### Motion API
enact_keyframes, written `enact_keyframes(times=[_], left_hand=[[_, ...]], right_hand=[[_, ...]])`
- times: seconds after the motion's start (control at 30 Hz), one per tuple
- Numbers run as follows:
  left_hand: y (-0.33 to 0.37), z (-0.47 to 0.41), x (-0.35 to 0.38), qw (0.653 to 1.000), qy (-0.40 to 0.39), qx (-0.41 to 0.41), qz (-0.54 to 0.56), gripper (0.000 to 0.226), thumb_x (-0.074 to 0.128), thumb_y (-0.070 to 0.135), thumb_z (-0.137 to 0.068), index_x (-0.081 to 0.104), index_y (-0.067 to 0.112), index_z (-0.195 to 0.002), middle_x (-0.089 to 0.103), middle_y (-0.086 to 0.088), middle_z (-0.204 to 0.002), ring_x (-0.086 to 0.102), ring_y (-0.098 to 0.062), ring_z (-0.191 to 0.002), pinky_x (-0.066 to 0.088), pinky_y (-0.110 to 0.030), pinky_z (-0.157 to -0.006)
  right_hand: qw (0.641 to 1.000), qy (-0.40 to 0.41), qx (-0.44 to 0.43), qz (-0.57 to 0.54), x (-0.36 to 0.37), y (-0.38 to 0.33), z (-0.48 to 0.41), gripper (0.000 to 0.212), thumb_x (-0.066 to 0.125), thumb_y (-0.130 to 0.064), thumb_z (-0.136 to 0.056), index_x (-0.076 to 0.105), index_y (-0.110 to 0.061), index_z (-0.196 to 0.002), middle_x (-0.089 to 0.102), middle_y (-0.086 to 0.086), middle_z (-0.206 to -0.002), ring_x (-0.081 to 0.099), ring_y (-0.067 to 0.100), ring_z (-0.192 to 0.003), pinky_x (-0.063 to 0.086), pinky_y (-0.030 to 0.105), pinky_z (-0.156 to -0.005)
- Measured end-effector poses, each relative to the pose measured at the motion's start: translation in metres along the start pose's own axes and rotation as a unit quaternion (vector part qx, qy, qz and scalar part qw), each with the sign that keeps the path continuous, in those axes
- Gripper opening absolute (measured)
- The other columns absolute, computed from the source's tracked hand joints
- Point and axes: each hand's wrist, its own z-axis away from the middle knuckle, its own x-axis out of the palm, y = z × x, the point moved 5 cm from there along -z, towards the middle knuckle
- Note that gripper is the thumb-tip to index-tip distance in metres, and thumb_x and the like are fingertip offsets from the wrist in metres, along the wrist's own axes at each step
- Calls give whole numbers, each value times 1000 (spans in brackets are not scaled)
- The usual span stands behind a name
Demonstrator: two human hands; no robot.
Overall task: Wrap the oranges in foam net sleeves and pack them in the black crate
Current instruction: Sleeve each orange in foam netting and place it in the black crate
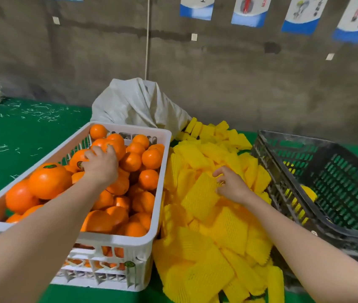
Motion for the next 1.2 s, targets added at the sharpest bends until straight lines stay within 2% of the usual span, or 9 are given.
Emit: enact_keyframes(times=[0.17, 0.27, 0.37, 0.47, 0.63, 0.8, 0.9, 0.97, 1.2], left_hand=[[-8, -4, -11, 998, 26, 51, -1, 52, 66, 23, -77, 43, 11, -121, 54, -19, -102, 48, -43, -109, 41, -47, -94], [4, 10, -29, 978, 70, 90, 177, 66, 78, 27, -67, 47, 17, -125, 55, -17, -114, 50, -39, -107, 44, -47, -87], [27, 36, -52, 898, 92, 147, 404, 66, 85, 19, -61, 51, 25, -118, 53, -5, -115, 49, -20, -97, 41, -28, -67], [56, 61, -57, 778, -20, 160, 607, 61, 83, 7, -66, 52, 33, -112, 50, 1, -118, 53, -19, -102, 51, -28, -72], [96, 97, -49, 613, -178, 121, 760, 63, 73, -4, -71, 56, 35, -118, 57, -7, -119, 62, -29, -102, 56, -34, -74], [127, 120, -45, 506, -243, 100, 821, 70, 64, 1, -59, 53, 30, -122, 72, -6, -91, 71, -15, -70, 54, -23, -53], [138, 132, -34, 493, -236, 69, 835, 67, 68, -2, -59, 58, 33, -115, 66, -15, -102, 70, -23, -71, 55, -31, -54], [145, 138, -28, 482, -231, 56, 843, 55, 62, -3, -71, 60, 34, -111, 66, -14, -100, 69, -23, -70, 55, -32, -55], [166, 150, -18, 413, -234, 1, 880, 40, 51, 10, -92, 51, 26, -128, 61, -6, -112, 71, -21, -80, 58, -32, -59]], right_hand=[[997, 34, -69, -32, -10, -18, 11, 29, 51, 18, -73, 53, -7, -89, 49, 3, -87, 45, 17, -87, 32, 25, -68], [989, 30, -118, -79, -14, -36, 18, 35, 44, 24, -72, 45, -10, -78, 44, -5, -78, 41, 17, -85, 32, 15, -66], [982, 30, -116, -145, -18, -51, 24, 38, 38, 27, -75, 57, 2, -95, 53, 3, -88, 49, 13, -84, 37, 13, -73], [954, 1, -58, -294, -16, -64, 32, 43, 31, 27, -76, 59, -1, -93, 56, 3, -79, 53, 7, -70, 42, 16, -62], [811, -120, 2, -572, -15, -83, 56, 25, 54, 0, -64, 75, -12, -72, 70, 2, -74, 66, 13, -70, 51, 24, -64], [846, -161, -12, -508, -13, -86, 75, 22, 61, -12, -80, 68, -7, -100, 70, 11, -98, 64, 18, -90, 50, 29, -84], [973, 50, -60, -216, -30, -70, 78, 15, 65, -7, -85, 69, 5, -93, 60, 14, -95, 49, 16, -96, 37, 26, -84], [973, 188, -111, -73, -41, -69, 87, 14, 69, -9, -82, 69, 2, -91, 52, 8, -93, 45, 16, -96, 34, 27, -87], [930, 57, -110, -347, -45, -61, 103, 34, 39, 11, -89, 48, -17, -72, 37, -11, -51, 32, 2, -47, 28, 19, -50]])
